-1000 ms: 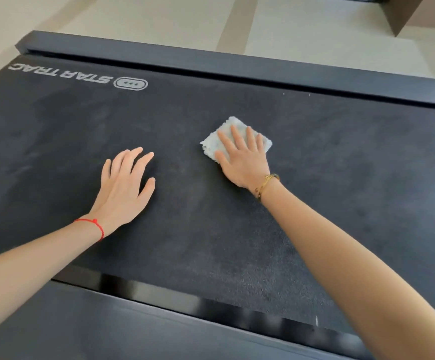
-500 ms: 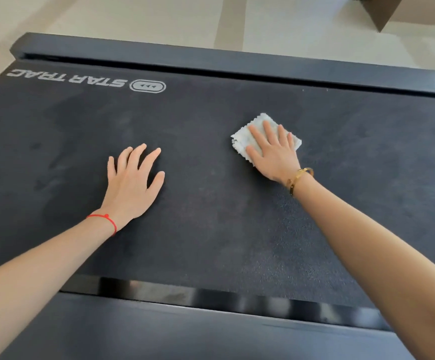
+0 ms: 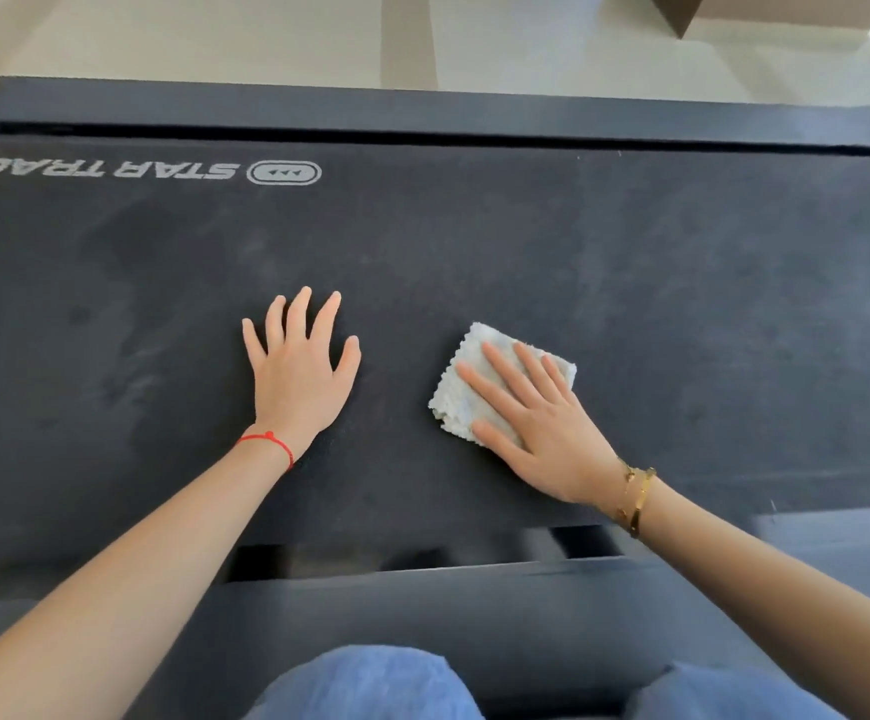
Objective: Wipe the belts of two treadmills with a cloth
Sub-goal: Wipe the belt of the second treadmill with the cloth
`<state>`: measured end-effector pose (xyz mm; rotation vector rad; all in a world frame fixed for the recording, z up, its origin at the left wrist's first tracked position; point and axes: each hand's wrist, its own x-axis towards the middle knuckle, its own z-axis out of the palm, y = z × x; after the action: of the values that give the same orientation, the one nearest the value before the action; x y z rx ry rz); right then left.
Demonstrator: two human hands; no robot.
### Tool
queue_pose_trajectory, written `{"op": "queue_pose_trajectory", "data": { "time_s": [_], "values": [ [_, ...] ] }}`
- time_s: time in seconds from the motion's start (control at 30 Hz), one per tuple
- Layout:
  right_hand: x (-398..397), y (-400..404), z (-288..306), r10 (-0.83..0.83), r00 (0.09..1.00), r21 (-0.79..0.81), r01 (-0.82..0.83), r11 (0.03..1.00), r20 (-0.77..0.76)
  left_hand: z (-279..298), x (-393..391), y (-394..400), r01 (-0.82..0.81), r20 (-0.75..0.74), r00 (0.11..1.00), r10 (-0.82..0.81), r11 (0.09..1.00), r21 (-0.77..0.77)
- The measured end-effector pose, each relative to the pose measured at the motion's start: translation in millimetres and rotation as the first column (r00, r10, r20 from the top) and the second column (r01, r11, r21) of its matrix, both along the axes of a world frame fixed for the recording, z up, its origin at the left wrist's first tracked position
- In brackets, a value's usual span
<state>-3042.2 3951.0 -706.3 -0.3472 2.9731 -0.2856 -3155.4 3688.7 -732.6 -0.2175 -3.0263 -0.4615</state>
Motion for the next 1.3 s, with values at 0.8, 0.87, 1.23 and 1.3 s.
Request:
{"op": "queue_pose_trajectory", "data": {
  "time_s": [0.8,0.87,1.23,1.3],
  "values": [
    [-112.3,-9.9,-13.5,0.049,0.995,-0.026,-0.051,0.998,-0.091,-5.2,-1.1,2.2,-0.015,-0.043,0.999,0.014,1.0,-0.024],
    [-129.3,15.5,-13.0,-0.048,0.995,-0.031,0.045,0.998,-0.084,-4.1,-1.7,1.8,-0.011,-0.033,0.999,0.01,0.999,-0.032],
    [-185.9,-22.8,-11.0,-0.113,0.991,0.023,0.115,0.993,-0.075,0.0,-2.1,6.2,-0.041,-0.045,0.998,0.039,0.998,-0.045],
    [-159.8,-31.0,-10.5,0.033,0.995,0.022,-0.031,0.999,-0.092,2.0,-1.1,6.8,-0.038,-0.038,0.999,0.036,0.998,-0.05]
  ]
}}
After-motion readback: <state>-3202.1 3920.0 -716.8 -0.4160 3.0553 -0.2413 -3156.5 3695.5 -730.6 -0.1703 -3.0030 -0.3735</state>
